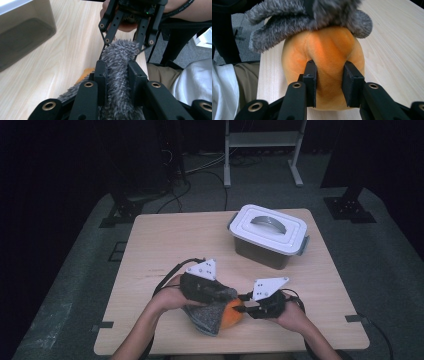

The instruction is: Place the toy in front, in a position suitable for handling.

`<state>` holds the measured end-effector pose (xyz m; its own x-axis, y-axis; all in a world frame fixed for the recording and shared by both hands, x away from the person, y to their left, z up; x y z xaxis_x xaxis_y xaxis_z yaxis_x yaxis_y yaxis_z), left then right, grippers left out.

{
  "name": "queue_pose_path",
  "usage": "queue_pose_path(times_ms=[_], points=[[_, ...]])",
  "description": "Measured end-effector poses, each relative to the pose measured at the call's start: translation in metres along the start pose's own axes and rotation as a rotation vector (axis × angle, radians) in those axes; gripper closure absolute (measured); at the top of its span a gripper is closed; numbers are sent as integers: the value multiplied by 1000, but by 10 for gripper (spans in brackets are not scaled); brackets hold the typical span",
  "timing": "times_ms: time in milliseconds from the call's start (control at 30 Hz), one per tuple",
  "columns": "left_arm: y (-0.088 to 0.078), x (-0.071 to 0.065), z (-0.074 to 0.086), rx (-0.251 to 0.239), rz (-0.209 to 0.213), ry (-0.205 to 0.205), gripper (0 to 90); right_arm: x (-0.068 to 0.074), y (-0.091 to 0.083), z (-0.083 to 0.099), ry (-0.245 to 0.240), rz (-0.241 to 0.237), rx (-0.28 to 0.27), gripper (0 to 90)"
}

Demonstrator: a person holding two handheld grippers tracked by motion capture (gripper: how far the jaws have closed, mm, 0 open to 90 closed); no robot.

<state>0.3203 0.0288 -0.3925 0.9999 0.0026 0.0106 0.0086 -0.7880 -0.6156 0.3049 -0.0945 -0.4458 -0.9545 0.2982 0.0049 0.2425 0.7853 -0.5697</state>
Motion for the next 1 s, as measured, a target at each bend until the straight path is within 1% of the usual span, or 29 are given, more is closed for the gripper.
queue_pose_path(times_ms=[67, 167, 233, 333, 400, 467, 500, 567, 600, 667, 733, 833, 867, 933, 967, 1000], points=[[5, 1, 3, -1, 12, -13, 727, -1, 1, 2, -1, 1, 4, 671], [8, 5, 11, -16, 17, -51, 727, -3, 0, 7, 18, -11, 5, 674], [6, 6, 15, -35, 18, -72, 726, -5, 0, 10, 29, -19, 1, 679], [0, 9, 24, -45, 3, -97, 722, -5, -1, 12, 32, -26, -4, 680], [-5, 11, 33, -43, -10, -118, 716, -7, -1, 15, 41, -33, -4, 679], [-8, 13, 42, -55, -13, -141, 719, -8, -3, 17, 60, -37, 0, 670], [-9, 13, 46, -62, -13, -154, 721, -9, -3, 18, 67, -49, -1, 641], [-9, 13, 51, -75, -17, -170, 728, -9, -4, 16, 83, -55, -15, 527], [-8, 13, 52, -78, -17, -171, 730, -8, -4, 14, 81, -56, -28, 484], [-5, 12, 52, -95, -4, -179, 734, -7, -2, 9, 84, -48, -44, 400], [-1, 9, 50, -95, 7, -171, 735, -5, -1, 3, 89, -48, -57, 362], [5, 5, 44, -92, 21, -152, 735, -2, 1, -4, 84, -67, -58, 376], [7, 3, 43, -86, 25, -146, 734, 0, 4, -4, 84, -69, -43, 403], [8, 1, 42, -79, 30, -141, 734, 1, 7, 0, 61, -66, -14, 468], [7, 2, 43, -82, 31, -141, 734, 1, 6, 2, 69, -71, -15, 513], [6, 2, 42, -86, 31, -145, 734, 1, 4, 4, 67, -75, -16, 546]])
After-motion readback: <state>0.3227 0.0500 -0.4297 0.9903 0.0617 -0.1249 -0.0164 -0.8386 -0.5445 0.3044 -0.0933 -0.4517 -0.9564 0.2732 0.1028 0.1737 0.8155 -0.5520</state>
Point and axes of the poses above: each handheld gripper's, and its own axes: y roughly forward along the jaws, z roughly out of its underside, x roughly to its left, the point moved 7 cm from there along y, roughly forward along the jaws, and after that the axes turned 5 degrees about y, right-handed, at the moved point
